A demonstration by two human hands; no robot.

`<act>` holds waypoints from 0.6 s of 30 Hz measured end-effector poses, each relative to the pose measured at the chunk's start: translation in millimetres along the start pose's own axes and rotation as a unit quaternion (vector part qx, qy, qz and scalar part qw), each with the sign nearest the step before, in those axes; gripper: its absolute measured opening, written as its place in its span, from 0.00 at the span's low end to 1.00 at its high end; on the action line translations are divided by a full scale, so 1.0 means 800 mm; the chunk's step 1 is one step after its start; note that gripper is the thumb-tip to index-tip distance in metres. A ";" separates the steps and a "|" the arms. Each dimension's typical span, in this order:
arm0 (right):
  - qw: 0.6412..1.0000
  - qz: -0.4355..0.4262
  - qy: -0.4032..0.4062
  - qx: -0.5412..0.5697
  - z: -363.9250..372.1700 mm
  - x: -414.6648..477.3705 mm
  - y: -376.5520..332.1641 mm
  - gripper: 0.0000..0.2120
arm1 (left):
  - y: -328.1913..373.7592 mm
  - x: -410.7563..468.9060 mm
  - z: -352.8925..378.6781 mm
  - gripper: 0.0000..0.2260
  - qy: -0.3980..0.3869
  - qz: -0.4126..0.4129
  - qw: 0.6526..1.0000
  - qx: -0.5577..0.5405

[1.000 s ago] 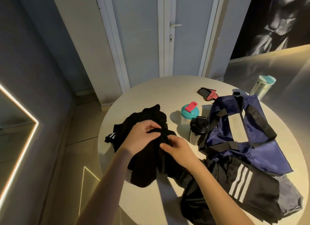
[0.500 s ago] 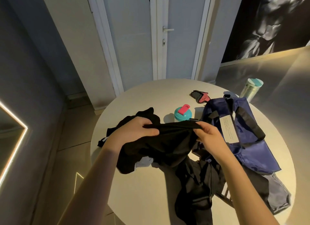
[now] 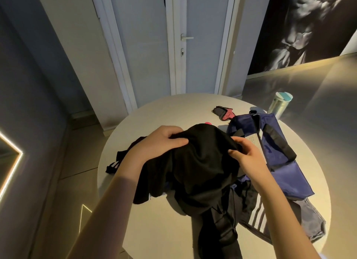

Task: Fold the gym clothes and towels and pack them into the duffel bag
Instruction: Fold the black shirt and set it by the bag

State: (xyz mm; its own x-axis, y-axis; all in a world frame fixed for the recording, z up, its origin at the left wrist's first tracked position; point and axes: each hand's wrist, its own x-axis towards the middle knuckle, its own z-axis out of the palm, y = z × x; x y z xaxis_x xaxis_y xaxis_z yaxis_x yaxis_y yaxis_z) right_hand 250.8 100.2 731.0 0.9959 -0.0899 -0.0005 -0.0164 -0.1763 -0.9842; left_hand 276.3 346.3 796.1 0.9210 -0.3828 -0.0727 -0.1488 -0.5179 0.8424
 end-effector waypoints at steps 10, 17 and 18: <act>0.990 -0.107 -0.096 -0.011 0.018 -0.013 -0.028 0.16 | 0.010 0.009 0.043 0.06 -0.092 -0.020 0.995 0.020; 0.974 -0.060 0.124 -0.180 0.025 -0.028 -0.008 0.10 | 0.012 0.010 0.072 0.09 0.056 -0.026 0.997 -0.039; 0.995 -0.011 0.069 -0.077 0.027 -0.032 -0.008 0.12 | 0.013 0.009 0.081 0.08 0.054 -0.031 0.997 -0.045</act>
State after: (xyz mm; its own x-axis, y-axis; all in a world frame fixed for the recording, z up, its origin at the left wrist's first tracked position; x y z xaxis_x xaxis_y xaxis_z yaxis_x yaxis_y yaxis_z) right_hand 227.5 125.2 733.8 0.9750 -0.2152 0.0562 -0.0177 -0.3270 -0.9449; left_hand 258.2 288.2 769.6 0.9616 -0.2646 -0.0723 -0.0616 -0.4652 0.8830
